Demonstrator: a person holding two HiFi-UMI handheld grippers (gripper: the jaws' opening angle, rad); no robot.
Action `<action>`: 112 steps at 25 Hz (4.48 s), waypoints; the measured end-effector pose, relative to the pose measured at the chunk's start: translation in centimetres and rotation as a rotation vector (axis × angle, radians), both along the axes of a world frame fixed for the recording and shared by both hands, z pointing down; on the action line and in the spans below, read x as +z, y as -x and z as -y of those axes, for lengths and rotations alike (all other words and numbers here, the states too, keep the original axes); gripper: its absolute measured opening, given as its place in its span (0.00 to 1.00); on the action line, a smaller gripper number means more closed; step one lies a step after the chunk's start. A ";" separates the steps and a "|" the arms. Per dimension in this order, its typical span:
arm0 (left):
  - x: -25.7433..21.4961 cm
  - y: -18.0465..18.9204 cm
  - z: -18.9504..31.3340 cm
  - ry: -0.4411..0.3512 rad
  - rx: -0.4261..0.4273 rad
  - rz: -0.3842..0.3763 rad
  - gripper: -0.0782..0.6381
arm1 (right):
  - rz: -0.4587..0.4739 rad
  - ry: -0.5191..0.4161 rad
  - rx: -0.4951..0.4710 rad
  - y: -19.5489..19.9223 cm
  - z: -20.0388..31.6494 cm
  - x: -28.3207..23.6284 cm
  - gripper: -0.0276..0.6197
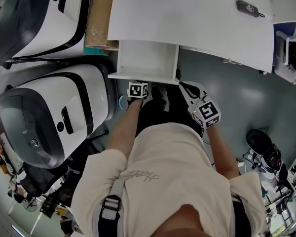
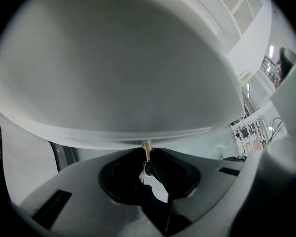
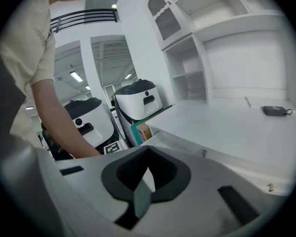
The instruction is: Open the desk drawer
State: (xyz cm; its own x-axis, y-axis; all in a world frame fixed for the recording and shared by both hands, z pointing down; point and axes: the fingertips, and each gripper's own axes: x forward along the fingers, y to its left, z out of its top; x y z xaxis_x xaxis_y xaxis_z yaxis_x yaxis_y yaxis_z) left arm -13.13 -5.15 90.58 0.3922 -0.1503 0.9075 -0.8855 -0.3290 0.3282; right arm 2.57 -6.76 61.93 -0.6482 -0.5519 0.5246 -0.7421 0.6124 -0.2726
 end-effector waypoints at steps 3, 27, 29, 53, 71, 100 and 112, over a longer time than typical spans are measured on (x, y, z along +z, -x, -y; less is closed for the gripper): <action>0.0 0.3 -1.0 0.001 0.002 -0.006 0.21 | 0.001 -0.002 0.003 0.7 -0.7 0.0 0.04; 0.0 1.6 -4.7 -0.020 -0.016 -0.080 0.21 | -0.035 0.020 0.076 3.7 -6.7 0.7 0.04; -0.2 1.6 -4.7 -0.036 -0.016 -0.072 0.21 | -0.040 0.017 0.087 3.7 -6.9 0.5 0.04; -4.8 2.5 -8.2 -0.034 -0.128 -0.062 0.22 | -0.015 -0.047 0.059 -0.5 -9.5 -3.2 0.04; -18.9 -1.2 -5.1 -0.359 -0.149 -0.138 0.22 | 0.024 -0.141 0.006 -5.3 -12.0 -6.3 0.04; -54.1 -3.2 2.9 -1.122 0.043 -0.321 0.18 | 0.090 -0.428 0.139 -6.1 -6.0 -23.9 0.04; -59.3 -3.2 3.6 -1.229 0.080 -0.312 0.12 | 0.102 -0.563 0.113 -5.1 -4.5 -30.7 0.04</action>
